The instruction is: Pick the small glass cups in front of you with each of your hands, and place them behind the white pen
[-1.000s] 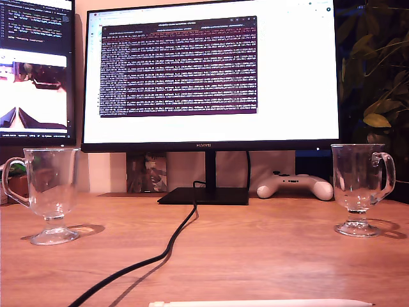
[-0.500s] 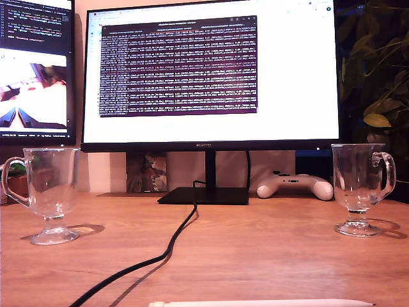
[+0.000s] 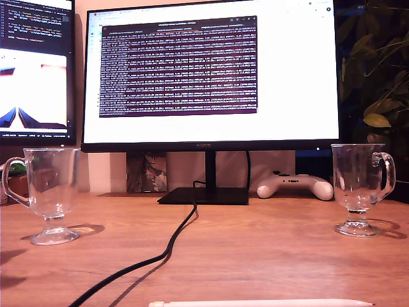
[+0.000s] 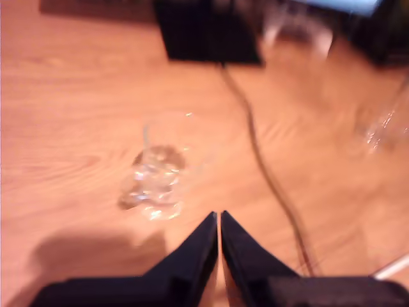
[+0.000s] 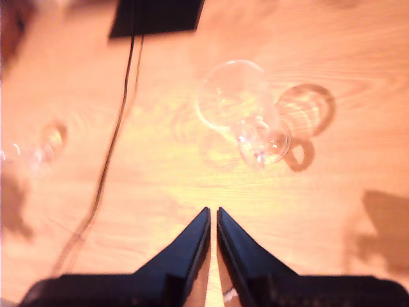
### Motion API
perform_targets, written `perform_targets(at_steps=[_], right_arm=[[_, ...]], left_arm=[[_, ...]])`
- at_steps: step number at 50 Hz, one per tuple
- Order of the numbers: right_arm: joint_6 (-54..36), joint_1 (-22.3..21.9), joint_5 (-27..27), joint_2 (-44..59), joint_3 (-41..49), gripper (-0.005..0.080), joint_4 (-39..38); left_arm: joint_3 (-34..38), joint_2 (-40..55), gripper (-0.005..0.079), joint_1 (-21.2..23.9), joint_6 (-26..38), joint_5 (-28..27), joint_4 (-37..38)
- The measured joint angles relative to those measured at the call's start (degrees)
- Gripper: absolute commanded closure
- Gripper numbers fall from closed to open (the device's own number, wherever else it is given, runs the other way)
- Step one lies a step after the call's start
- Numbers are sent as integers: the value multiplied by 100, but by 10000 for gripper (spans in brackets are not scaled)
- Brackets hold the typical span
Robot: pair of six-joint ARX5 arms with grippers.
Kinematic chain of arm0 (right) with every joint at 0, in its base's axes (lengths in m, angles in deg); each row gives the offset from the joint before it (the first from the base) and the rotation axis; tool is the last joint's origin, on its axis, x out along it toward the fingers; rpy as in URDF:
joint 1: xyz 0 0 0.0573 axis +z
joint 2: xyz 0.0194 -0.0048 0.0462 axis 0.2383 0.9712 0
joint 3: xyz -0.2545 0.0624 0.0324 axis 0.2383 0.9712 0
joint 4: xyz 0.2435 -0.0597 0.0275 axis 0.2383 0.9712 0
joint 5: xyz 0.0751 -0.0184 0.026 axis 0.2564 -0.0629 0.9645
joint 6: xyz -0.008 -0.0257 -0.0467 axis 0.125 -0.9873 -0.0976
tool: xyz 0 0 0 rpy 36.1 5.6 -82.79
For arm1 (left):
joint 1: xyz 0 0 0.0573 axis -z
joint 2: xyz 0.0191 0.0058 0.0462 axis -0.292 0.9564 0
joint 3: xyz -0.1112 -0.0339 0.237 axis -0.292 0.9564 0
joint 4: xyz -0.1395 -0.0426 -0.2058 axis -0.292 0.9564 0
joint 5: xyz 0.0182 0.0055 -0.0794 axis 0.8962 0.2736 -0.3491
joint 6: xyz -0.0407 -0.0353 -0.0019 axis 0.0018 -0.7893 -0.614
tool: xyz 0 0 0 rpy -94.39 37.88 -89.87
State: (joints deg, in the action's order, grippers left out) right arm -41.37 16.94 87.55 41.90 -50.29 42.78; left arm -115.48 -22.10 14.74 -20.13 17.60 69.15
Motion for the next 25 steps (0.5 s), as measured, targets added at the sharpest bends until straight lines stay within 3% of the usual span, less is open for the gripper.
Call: perform_targets(at_steps=[7,17,25], right_arm=[[-142,186,-208,809,-363,425,295],[-160,525,-396,2004,-979,418,538],[-249,874,-844,2793,-1408,418,662]], left_arm=[[-313,542,746,0,507,343,249],[-485,953,648,0,599,850,197],[-485,1082,644,0,599,938,269]])
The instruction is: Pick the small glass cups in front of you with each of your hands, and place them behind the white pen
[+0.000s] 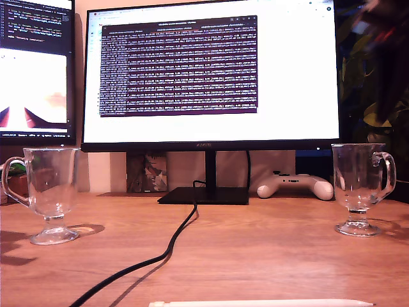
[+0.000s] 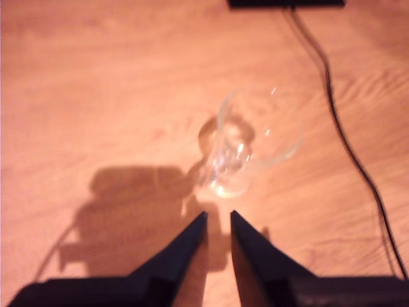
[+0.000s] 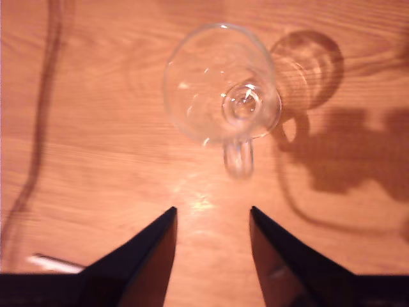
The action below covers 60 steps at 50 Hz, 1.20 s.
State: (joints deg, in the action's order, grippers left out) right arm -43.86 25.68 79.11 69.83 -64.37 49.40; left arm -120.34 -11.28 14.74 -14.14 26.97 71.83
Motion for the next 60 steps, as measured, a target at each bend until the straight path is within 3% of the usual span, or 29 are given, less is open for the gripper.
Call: perform_targets(at_steps=[10,19,24,30,43,49,50,53,54,59,60], right_arm=[[-42,264,-581,601,-273,419,116],[-52,286,-793,868,-273,455,131],[-107,282,-844,966,-273,543,74],[-212,282,-841,1038,-273,774,-55],[-361,282,-844,1045,-273,765,-339],[-367,282,-844,1045,-273,765,-354],[-385,282,-841,1045,-273,765,-356],[-385,282,-841,1045,-273,765,-361],[-452,282,-841,1045,-273,765,-361],[-490,282,-839,1045,-273,765,-361],[-490,282,-839,1045,-273,765,-361]], left_arm=[[0,7,644,0,55,83,-63],[0,17,644,0,186,160,-101],[0,136,643,0,306,162,-111],[0,433,607,0,581,164,-94],[-149,1220,587,74,1185,190,614],[-612,1539,587,278,1502,476,1058],[-710,1552,587,317,1853,549,1099],[-981,1552,578,391,1853,710,1117],[-1071,1552,568,409,2402,752,1110],[-1486,1547,524,431,2999,839,887],[-1537,1547,520,431,3370,844,861]])
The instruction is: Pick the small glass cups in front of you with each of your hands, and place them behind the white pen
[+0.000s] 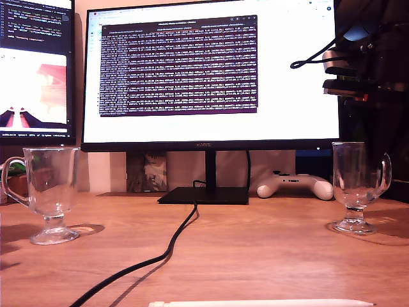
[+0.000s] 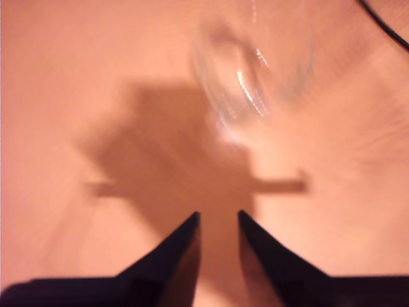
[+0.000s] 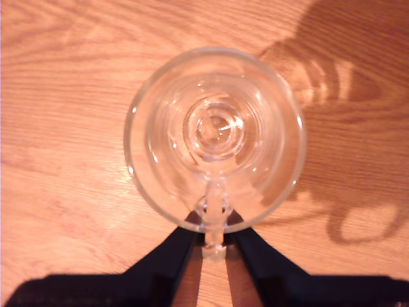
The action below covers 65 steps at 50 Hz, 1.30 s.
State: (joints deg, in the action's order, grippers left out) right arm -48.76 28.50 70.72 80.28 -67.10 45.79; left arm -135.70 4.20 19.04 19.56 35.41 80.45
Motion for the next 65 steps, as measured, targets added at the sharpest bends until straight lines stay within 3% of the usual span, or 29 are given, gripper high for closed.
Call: perform_targets(at_steps=[6,7,12,22,42,65], right_arm=[[-2,0,-2,0,0,765,-96],[-2,0,0,0,0,765,-133],[-2,0,7,0,0,765,-319],[-22,0,20,0,0,765,-393],[-22,0,22,0,0,765,-411],[-22,0,26,2,0,765,-431]], left_arm=[[-188,0,422,0,540,-52,-33],[-188,0,410,0,887,-87,-35],[-188,0,370,50,1161,-149,-31],[-190,116,370,308,1178,-122,90],[-192,1222,370,577,1344,140,85],[-197,1644,384,614,1368,131,-271]])
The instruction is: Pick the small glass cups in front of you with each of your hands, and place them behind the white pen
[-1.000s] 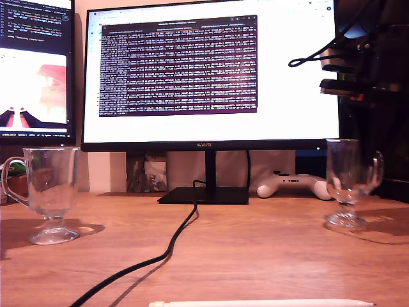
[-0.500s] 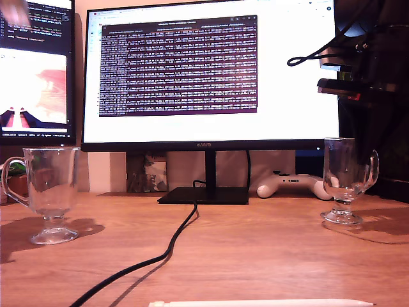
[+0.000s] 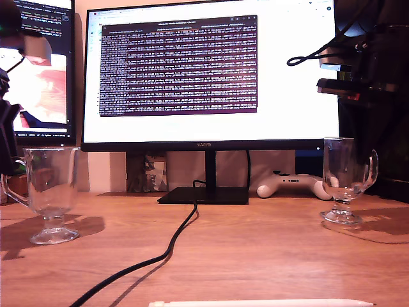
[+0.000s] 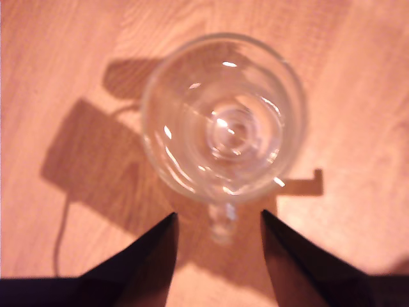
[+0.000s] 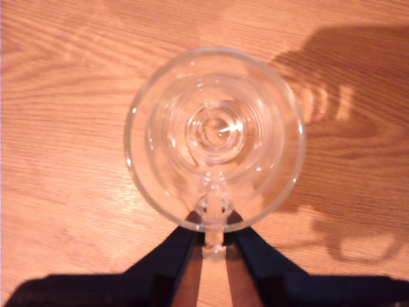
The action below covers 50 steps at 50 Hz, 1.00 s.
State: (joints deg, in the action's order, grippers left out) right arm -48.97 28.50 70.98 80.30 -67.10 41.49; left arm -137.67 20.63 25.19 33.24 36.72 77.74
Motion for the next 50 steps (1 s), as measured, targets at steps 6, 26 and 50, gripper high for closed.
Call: perform_targets(at_steps=[6,26,50], right_arm=[[0,0,0,-2,0,765,-2],[0,0,11,0,0,765,-46],[0,0,13,0,0,765,-42]], left_arm=[[0,42,424,0,0,-13,-35],[0,138,649,46,0,-251,-44],[0,140,766,122,-120,-492,133]])
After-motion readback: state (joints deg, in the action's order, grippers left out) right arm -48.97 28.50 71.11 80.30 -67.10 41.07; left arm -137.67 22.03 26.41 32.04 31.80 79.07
